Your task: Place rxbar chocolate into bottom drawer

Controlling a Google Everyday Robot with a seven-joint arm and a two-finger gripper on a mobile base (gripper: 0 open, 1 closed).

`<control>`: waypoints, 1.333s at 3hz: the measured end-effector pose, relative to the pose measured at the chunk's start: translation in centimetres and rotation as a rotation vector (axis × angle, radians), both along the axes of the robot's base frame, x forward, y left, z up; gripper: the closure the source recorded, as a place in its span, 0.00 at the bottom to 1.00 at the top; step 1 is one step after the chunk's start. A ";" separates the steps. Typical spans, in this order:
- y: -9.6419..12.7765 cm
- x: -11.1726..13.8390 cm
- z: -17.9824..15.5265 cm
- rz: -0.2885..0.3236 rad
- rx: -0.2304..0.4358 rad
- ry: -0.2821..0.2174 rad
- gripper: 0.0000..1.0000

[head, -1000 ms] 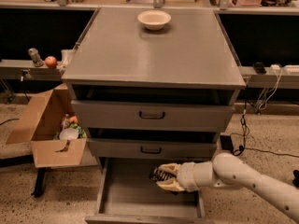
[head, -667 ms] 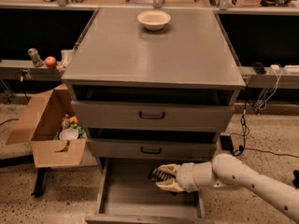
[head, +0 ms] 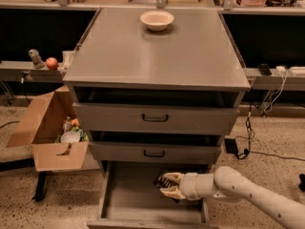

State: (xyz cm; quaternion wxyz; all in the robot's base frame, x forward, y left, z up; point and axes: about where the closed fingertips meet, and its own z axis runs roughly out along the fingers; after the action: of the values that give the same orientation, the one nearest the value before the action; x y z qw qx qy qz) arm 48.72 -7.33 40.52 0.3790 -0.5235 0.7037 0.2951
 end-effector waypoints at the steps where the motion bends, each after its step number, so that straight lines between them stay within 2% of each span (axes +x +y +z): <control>1: -0.8 1.1 -6.1 -0.085 0.023 0.029 1.00; 3: -2.5 2.4 -14.7 -0.216 0.044 0.115 1.00; 4: -3.3 3.5 -18.0 -0.267 0.062 0.164 0.82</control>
Offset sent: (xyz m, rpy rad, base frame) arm 0.0258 -0.0315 -0.1663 0.0407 0.1137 -0.2485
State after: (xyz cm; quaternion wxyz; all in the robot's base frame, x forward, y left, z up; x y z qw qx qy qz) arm 52.17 -10.68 22.53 0.3724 -0.3874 0.7861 0.3054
